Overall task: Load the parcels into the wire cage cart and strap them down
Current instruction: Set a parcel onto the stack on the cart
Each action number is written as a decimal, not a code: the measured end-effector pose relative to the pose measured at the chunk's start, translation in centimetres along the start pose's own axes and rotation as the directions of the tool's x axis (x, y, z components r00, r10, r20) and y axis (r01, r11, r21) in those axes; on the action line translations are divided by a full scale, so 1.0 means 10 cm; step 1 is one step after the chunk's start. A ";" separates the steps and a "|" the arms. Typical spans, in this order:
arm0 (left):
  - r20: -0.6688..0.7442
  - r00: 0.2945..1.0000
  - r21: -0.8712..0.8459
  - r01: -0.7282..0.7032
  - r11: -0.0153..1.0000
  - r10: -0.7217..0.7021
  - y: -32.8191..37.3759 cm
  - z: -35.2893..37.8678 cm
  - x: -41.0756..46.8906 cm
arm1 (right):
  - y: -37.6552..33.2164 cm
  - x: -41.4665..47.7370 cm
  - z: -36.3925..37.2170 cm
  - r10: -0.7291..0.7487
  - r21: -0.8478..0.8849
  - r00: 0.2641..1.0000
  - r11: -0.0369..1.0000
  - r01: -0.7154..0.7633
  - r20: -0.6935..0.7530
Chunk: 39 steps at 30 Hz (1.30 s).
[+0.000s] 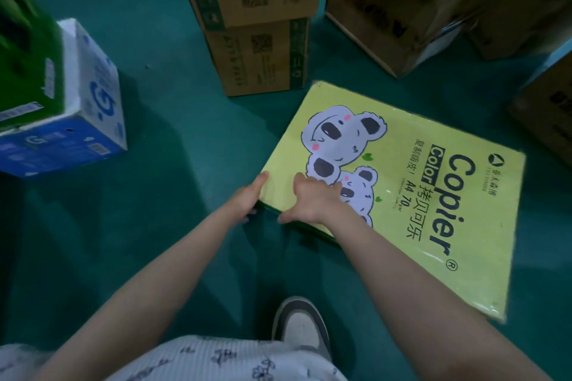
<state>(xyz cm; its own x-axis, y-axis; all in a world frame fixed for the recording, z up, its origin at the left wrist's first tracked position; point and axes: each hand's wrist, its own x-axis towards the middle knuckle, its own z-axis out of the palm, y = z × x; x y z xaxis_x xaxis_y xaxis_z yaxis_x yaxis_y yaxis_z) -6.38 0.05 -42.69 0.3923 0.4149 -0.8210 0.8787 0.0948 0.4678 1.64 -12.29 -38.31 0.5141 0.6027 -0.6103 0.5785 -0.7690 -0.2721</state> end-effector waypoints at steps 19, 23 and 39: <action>0.182 0.982 -0.154 -0.016 0.988 0.045 0.18 -0.21 -0.07 | -0.13 -0.01 0.04 -0.088 -0.087 0.961 0.994 0.067 -0.260; 0.218 0.972 -0.065 -0.077 0.995 0.090 0.33 -0.35 -0.20 | -0.26 -0.08 -0.05 -0.100 -0.118 0.937 0.991 0.063 -0.334; -0.029 0.990 0.135 0.141 0.981 -0.138 0.18 -1.94 -1.08 | -1.63 -0.60 -0.29 -0.396 -0.568 0.758 0.822 0.041 -0.519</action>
<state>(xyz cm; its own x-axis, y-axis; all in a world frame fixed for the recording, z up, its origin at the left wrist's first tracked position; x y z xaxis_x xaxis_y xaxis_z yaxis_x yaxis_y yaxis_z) -14.34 13.31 -26.57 0.2591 0.4239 -0.8678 0.9538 0.0292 0.2990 -9.06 -2.78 -28.06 0.4885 0.8720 0.0313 0.8564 -0.4860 0.1743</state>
